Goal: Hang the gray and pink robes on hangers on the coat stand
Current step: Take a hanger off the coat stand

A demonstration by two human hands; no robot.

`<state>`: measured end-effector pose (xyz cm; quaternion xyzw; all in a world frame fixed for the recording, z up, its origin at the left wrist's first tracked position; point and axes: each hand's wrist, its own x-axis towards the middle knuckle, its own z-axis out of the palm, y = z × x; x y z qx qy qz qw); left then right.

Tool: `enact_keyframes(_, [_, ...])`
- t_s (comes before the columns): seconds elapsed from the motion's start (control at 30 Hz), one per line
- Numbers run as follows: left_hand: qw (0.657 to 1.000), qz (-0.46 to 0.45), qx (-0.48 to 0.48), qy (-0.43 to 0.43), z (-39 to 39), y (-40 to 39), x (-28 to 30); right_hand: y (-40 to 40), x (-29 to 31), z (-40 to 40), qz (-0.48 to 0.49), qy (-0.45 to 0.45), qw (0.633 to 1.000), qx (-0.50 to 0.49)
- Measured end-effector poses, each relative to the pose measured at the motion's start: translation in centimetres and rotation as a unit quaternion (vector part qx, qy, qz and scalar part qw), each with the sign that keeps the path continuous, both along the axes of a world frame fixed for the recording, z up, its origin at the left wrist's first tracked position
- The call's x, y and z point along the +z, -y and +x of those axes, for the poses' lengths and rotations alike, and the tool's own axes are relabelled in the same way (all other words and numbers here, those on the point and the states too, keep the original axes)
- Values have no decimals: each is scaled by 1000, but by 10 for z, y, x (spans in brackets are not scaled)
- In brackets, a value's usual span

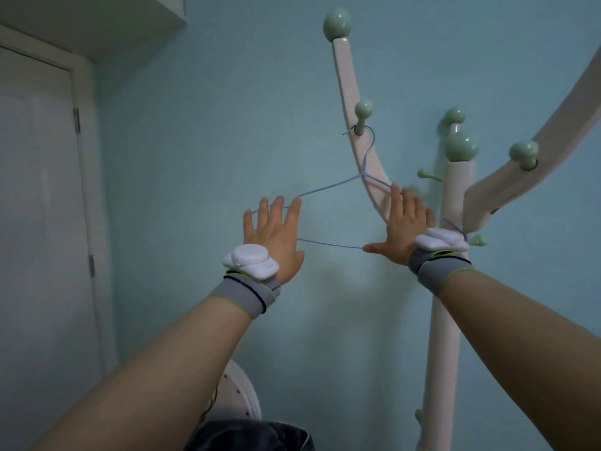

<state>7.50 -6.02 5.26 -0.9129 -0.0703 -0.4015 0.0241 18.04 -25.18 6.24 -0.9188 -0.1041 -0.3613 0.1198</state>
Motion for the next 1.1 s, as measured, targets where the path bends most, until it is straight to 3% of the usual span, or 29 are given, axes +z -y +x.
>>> enact_keyframes(0.17, [1000, -11, 17, -4, 21, 12, 0, 14, 4, 21, -24, 77, 997, 18])
enact_keyframes(0.27, [999, -20, 30, 1, 29, 17, 1, 16, 11, 30, 43, 75, 991, 98])
enact_keyframes(0.4, [999, -33, 34, 15, 35, 21, 7, 20, 30, 42, 129, 36, 984, 115])
enact_keyframes(0.7, [999, 7, 35, 35, 25, 31, 16, 26, 44, 13, 206, 111, 953, 190])
enact_keyframes(0.93, [996, -18, 1, -89, -26, -19, -70, -14, -53, -50, 205, -81, 946, 237])
enact_keyframes(1.0, [994, -19, -4, -105, -37, -39, -92, -29, -78, -61, 234, -167, 916, 281])
enact_keyframes(1.1, [979, 17, 2, -202, -65, -82, -133, -76, -122, -90, 283, -345, 823, 350])
